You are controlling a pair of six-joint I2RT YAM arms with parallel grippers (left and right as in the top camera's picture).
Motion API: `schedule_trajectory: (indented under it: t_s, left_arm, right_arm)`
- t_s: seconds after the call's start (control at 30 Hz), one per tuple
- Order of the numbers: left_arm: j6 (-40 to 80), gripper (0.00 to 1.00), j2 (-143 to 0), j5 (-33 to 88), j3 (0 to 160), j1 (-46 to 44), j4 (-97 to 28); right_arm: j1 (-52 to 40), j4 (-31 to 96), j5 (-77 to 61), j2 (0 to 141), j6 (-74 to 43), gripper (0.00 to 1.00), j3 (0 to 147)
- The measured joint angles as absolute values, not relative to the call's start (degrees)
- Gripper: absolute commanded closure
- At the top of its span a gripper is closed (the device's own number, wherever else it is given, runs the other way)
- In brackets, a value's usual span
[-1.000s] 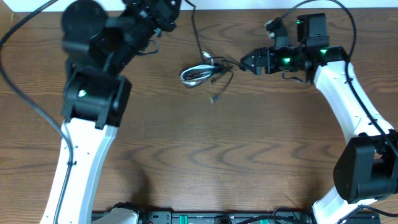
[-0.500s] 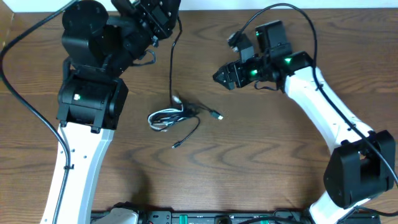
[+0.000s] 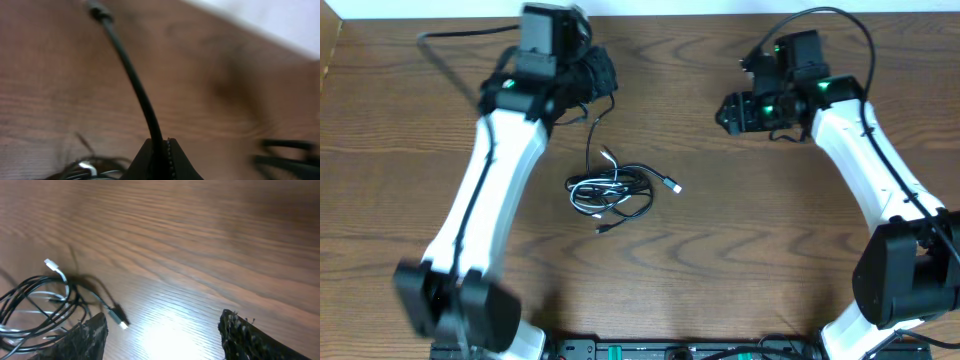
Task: Untangle cables
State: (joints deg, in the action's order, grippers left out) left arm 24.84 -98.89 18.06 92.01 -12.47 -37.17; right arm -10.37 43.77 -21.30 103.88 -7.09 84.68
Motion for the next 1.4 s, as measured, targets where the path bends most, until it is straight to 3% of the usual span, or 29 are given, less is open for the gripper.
schedule_trajectory:
  t_s: [0.13, 0.2, 0.23, 0.5, 0.83, 1.07, 1.4]
  left_arm:
    - [20.67, 0.40, -106.21, 17.67, 91.98, -12.47, -39.16]
    - [19.84, 0.14, -107.96, 17.63, 91.96, -12.45, -40.16]
    - [19.18, 0.11, -108.22, 17.65, 91.96, -12.43, -40.25]
    - [16.40, 0.09, -105.03, 17.65, 91.96, -11.77, -44.75]
    - [0.58, 0.02, -97.41, 19.57, 90.65, -11.92, -66.06]
    - [-15.11, 0.02, -97.51, 26.04, 83.44, -12.82, -63.55]
    - [-19.77, 0.01, -100.49, 23.38, 79.33, -12.82, -59.46]
  right_arm:
    - [-9.19, 45.15, -20.93, 103.88, -7.03, 0.27, 84.68]
    - [-9.21, 45.17, -20.95, 103.88, -6.98, 0.26, 84.68]
    - [-9.21, 45.17, -20.95, 103.88, -6.96, 0.26, 84.68]
    - [-9.21, 44.93, -20.95, 103.88, -6.96, 0.24, 84.68]
    - [-9.19, 44.84, -20.95, 103.88, -6.94, 0.22, 84.68]
    - [-9.21, 44.84, -20.95, 103.88, -6.94, 0.22, 84.68]
    - [-9.19, 44.80, -20.95, 103.88, -6.94, 0.22, 84.68]
